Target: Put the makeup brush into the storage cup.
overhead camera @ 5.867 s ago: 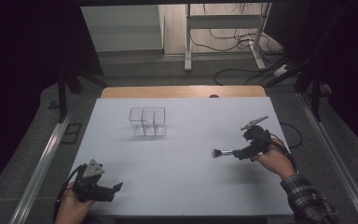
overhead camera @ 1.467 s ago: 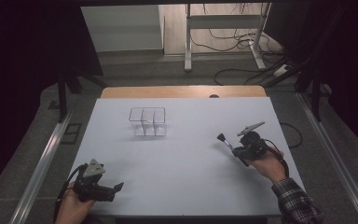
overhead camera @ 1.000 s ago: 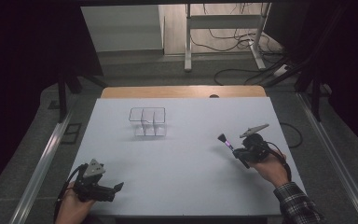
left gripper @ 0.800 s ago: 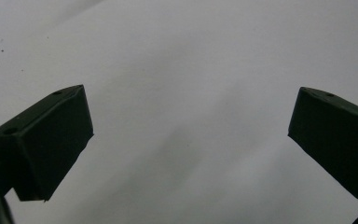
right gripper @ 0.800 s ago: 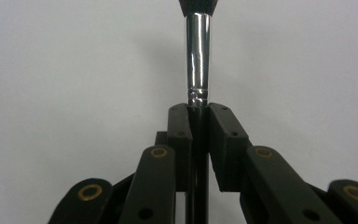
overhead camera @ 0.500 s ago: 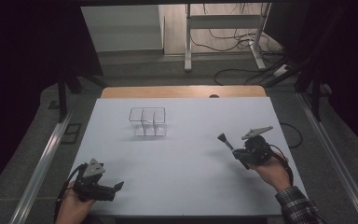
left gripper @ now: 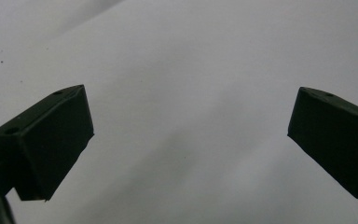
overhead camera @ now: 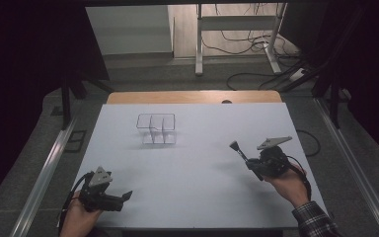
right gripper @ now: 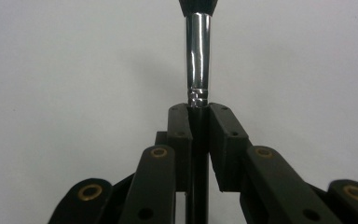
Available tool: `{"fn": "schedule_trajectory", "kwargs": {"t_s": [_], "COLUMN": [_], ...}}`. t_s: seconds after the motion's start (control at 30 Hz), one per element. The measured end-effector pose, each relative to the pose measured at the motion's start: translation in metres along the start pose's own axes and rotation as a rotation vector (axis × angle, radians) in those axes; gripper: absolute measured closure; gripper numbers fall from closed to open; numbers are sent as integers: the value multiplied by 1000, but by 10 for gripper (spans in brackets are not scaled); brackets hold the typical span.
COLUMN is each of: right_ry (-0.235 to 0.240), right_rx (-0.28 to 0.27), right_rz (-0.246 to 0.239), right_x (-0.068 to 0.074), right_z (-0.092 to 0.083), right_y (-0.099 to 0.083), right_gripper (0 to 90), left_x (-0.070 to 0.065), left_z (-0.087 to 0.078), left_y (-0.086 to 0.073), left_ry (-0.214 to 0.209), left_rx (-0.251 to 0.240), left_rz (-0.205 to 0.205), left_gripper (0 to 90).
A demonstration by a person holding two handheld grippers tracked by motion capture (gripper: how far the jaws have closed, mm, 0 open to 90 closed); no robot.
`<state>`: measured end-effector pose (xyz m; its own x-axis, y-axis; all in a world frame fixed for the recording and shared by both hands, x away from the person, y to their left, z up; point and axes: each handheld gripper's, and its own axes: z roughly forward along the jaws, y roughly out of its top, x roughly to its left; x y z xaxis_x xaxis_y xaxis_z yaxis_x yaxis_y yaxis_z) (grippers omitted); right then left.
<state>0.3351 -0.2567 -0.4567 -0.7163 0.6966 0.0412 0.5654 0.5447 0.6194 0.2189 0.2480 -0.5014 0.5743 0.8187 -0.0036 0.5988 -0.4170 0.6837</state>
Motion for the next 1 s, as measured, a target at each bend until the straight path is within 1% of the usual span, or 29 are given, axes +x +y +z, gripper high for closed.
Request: {"fn": "schedule_trajectory", "kwargs": {"t_s": [0.17, 0.2, 0.23, 0.3, 0.33, 0.37, 0.4, 0.7, 0.8, 0.87, 1.0], "right_ry": [3, 3, 5, 5, 8, 8, 9, 15, 16, 16, 19], "right_rx": [-17, -17, -25, -30, -36, -36, -42, -61, -71, -79, -86], "right_rz": [5, 5, 3, 5, 8, 8, 6, 10, 8, 9, 12], "right_x": [3, 3, 3, 4, 5, 5, 6, 12, 13, 14, 18], "right_z": [-4, -4, -5, -6, -7, -7, -8, -12, -14, -14, -16], "right_y": [0, 0, -1, -1, -1, -1, -1, -2, -3, -3, -3], "right_gripper": [791, 791, 790, 790, 790, 790, 790, 790, 790, 790, 790], "left_x": [0, 0, 1, 2, 2, 2, 3, 2, 2, 1, -1], "left_z": [2, 2, 2, 3, 3, 3, 3, 4, 4, 5, 7], "left_y": [2, 3, 4, 4, 5, 5, 6, 10, 10, 12, 16], "left_ry": [-1, -8, -25, -33, -53, -53, -67, -104, -114, -131, -145], "left_rx": [-5, -6, -13, -18, -32, -32, -44, -84, -89, -98, -108], "left_rz": [2, -3, -14, -21, -36, -36, -43, -53, -54, -59, -55], "left_gripper": [5, 5, 7, 8, 9, 9, 10, 15, 15, 15, 15]}}
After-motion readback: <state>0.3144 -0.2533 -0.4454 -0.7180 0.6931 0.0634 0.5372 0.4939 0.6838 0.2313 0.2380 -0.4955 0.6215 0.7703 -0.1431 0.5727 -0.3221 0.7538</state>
